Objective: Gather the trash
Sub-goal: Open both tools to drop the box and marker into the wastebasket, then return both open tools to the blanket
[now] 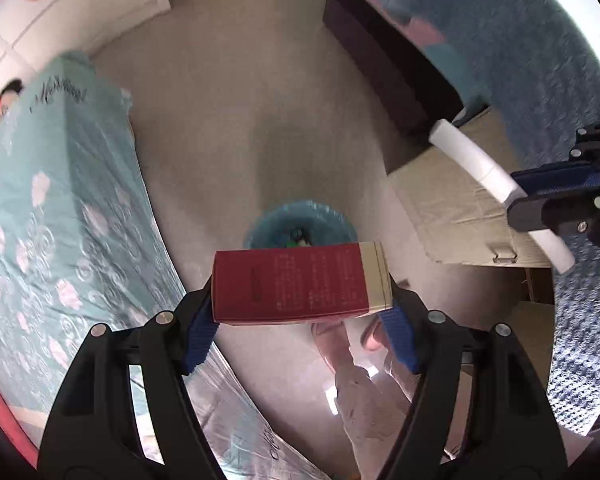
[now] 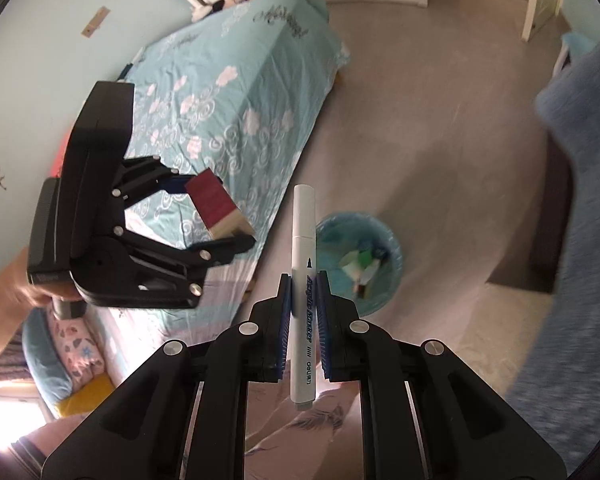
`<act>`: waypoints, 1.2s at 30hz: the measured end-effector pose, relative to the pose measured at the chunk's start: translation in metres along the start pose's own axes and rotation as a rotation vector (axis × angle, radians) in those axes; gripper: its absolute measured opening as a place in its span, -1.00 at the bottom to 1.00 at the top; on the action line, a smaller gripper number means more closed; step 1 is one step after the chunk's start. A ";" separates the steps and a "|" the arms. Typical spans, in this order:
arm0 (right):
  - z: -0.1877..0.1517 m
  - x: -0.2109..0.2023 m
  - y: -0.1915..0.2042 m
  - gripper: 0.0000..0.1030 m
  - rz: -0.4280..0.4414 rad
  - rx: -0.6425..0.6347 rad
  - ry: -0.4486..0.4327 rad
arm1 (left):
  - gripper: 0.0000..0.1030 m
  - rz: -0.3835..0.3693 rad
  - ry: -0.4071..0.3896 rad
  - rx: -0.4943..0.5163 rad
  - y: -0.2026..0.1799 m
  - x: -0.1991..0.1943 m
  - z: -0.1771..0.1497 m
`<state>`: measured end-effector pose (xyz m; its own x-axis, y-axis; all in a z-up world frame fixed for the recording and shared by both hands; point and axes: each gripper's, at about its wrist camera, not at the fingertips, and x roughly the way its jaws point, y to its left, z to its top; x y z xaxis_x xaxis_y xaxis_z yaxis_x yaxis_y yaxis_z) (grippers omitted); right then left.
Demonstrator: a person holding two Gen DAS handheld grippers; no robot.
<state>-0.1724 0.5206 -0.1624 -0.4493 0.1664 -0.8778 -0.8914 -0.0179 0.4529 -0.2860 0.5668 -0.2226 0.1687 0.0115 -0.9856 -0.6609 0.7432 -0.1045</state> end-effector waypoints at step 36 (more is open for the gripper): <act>-0.225 -0.263 -0.066 0.19 -0.373 0.486 -0.481 | 0.62 -0.086 -0.125 0.612 -0.179 -0.106 0.032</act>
<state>-0.0088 0.2562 0.0031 0.0495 0.4876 -0.8717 -0.8026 0.5388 0.2558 -0.1628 0.4540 -0.0954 0.3112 -0.0152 -0.9502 -0.1087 0.9927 -0.0515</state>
